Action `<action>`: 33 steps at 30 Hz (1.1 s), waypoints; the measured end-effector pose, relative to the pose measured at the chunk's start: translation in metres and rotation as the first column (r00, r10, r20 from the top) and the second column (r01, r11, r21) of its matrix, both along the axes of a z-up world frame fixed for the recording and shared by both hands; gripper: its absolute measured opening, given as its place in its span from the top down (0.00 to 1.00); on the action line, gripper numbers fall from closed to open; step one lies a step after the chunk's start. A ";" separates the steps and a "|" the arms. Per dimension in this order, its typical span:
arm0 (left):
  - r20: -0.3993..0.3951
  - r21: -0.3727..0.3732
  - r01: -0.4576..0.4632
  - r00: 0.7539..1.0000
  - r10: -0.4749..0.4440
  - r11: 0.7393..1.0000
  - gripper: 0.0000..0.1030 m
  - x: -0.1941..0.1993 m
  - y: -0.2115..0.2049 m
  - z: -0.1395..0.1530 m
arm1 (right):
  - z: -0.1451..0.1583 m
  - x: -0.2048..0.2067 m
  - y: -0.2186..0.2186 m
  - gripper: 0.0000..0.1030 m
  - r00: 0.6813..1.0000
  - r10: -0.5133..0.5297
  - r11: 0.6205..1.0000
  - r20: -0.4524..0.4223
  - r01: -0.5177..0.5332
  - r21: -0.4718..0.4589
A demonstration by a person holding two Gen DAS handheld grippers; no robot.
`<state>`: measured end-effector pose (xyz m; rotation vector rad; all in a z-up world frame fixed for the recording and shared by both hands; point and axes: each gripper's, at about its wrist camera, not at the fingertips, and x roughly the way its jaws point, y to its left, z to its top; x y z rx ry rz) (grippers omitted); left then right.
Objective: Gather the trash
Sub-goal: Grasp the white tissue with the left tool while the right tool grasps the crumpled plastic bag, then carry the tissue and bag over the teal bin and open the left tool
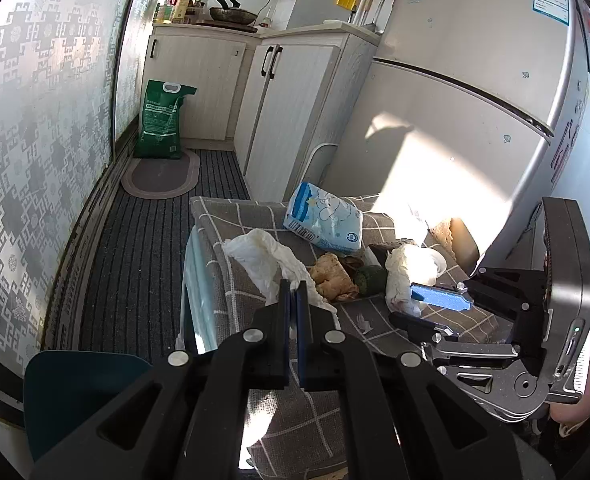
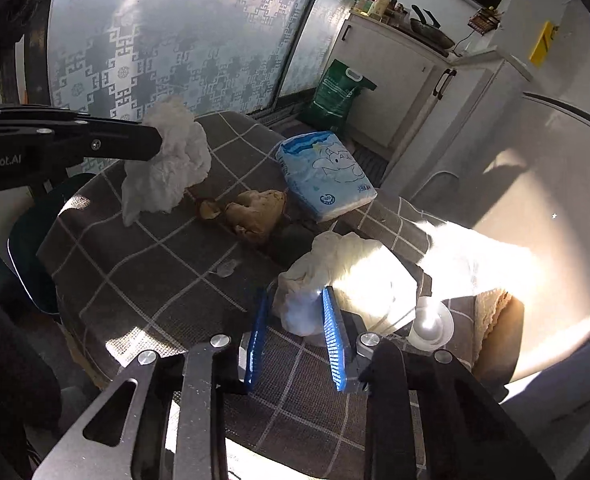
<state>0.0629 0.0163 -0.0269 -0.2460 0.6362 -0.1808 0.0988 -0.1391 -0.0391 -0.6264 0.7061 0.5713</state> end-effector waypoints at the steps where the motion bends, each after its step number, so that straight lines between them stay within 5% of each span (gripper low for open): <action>1: 0.007 -0.001 0.006 1.000 -0.006 1.000 0.97 -0.002 0.001 0.001 | -0.001 0.001 0.001 0.78 1.000 -0.007 1.000 0.004 0.007 -0.008; 2: 0.013 0.000 0.012 1.000 -0.012 1.000 0.97 -0.004 0.002 0.002 | -0.001 0.003 0.002 0.86 1.000 -0.020 1.000 0.015 0.020 -0.019; 5: 0.024 -0.005 0.021 0.999 -0.021 1.000 0.97 -0.010 0.007 0.004 | 0.003 0.008 -0.001 0.91 0.999 -0.046 0.999 0.008 0.046 0.002; 18: 0.060 -0.003 -0.025 0.998 0.026 1.000 0.97 -0.036 0.035 0.016 | 0.067 -0.011 -0.003 0.91 0.999 -0.050 0.982 0.012 0.047 0.181; 33: 0.045 0.027 -0.114 0.993 0.113 0.993 0.97 -0.065 0.088 0.006 | 0.074 -0.026 0.064 0.91 0.989 0.113 0.950 -0.097 -0.078 0.303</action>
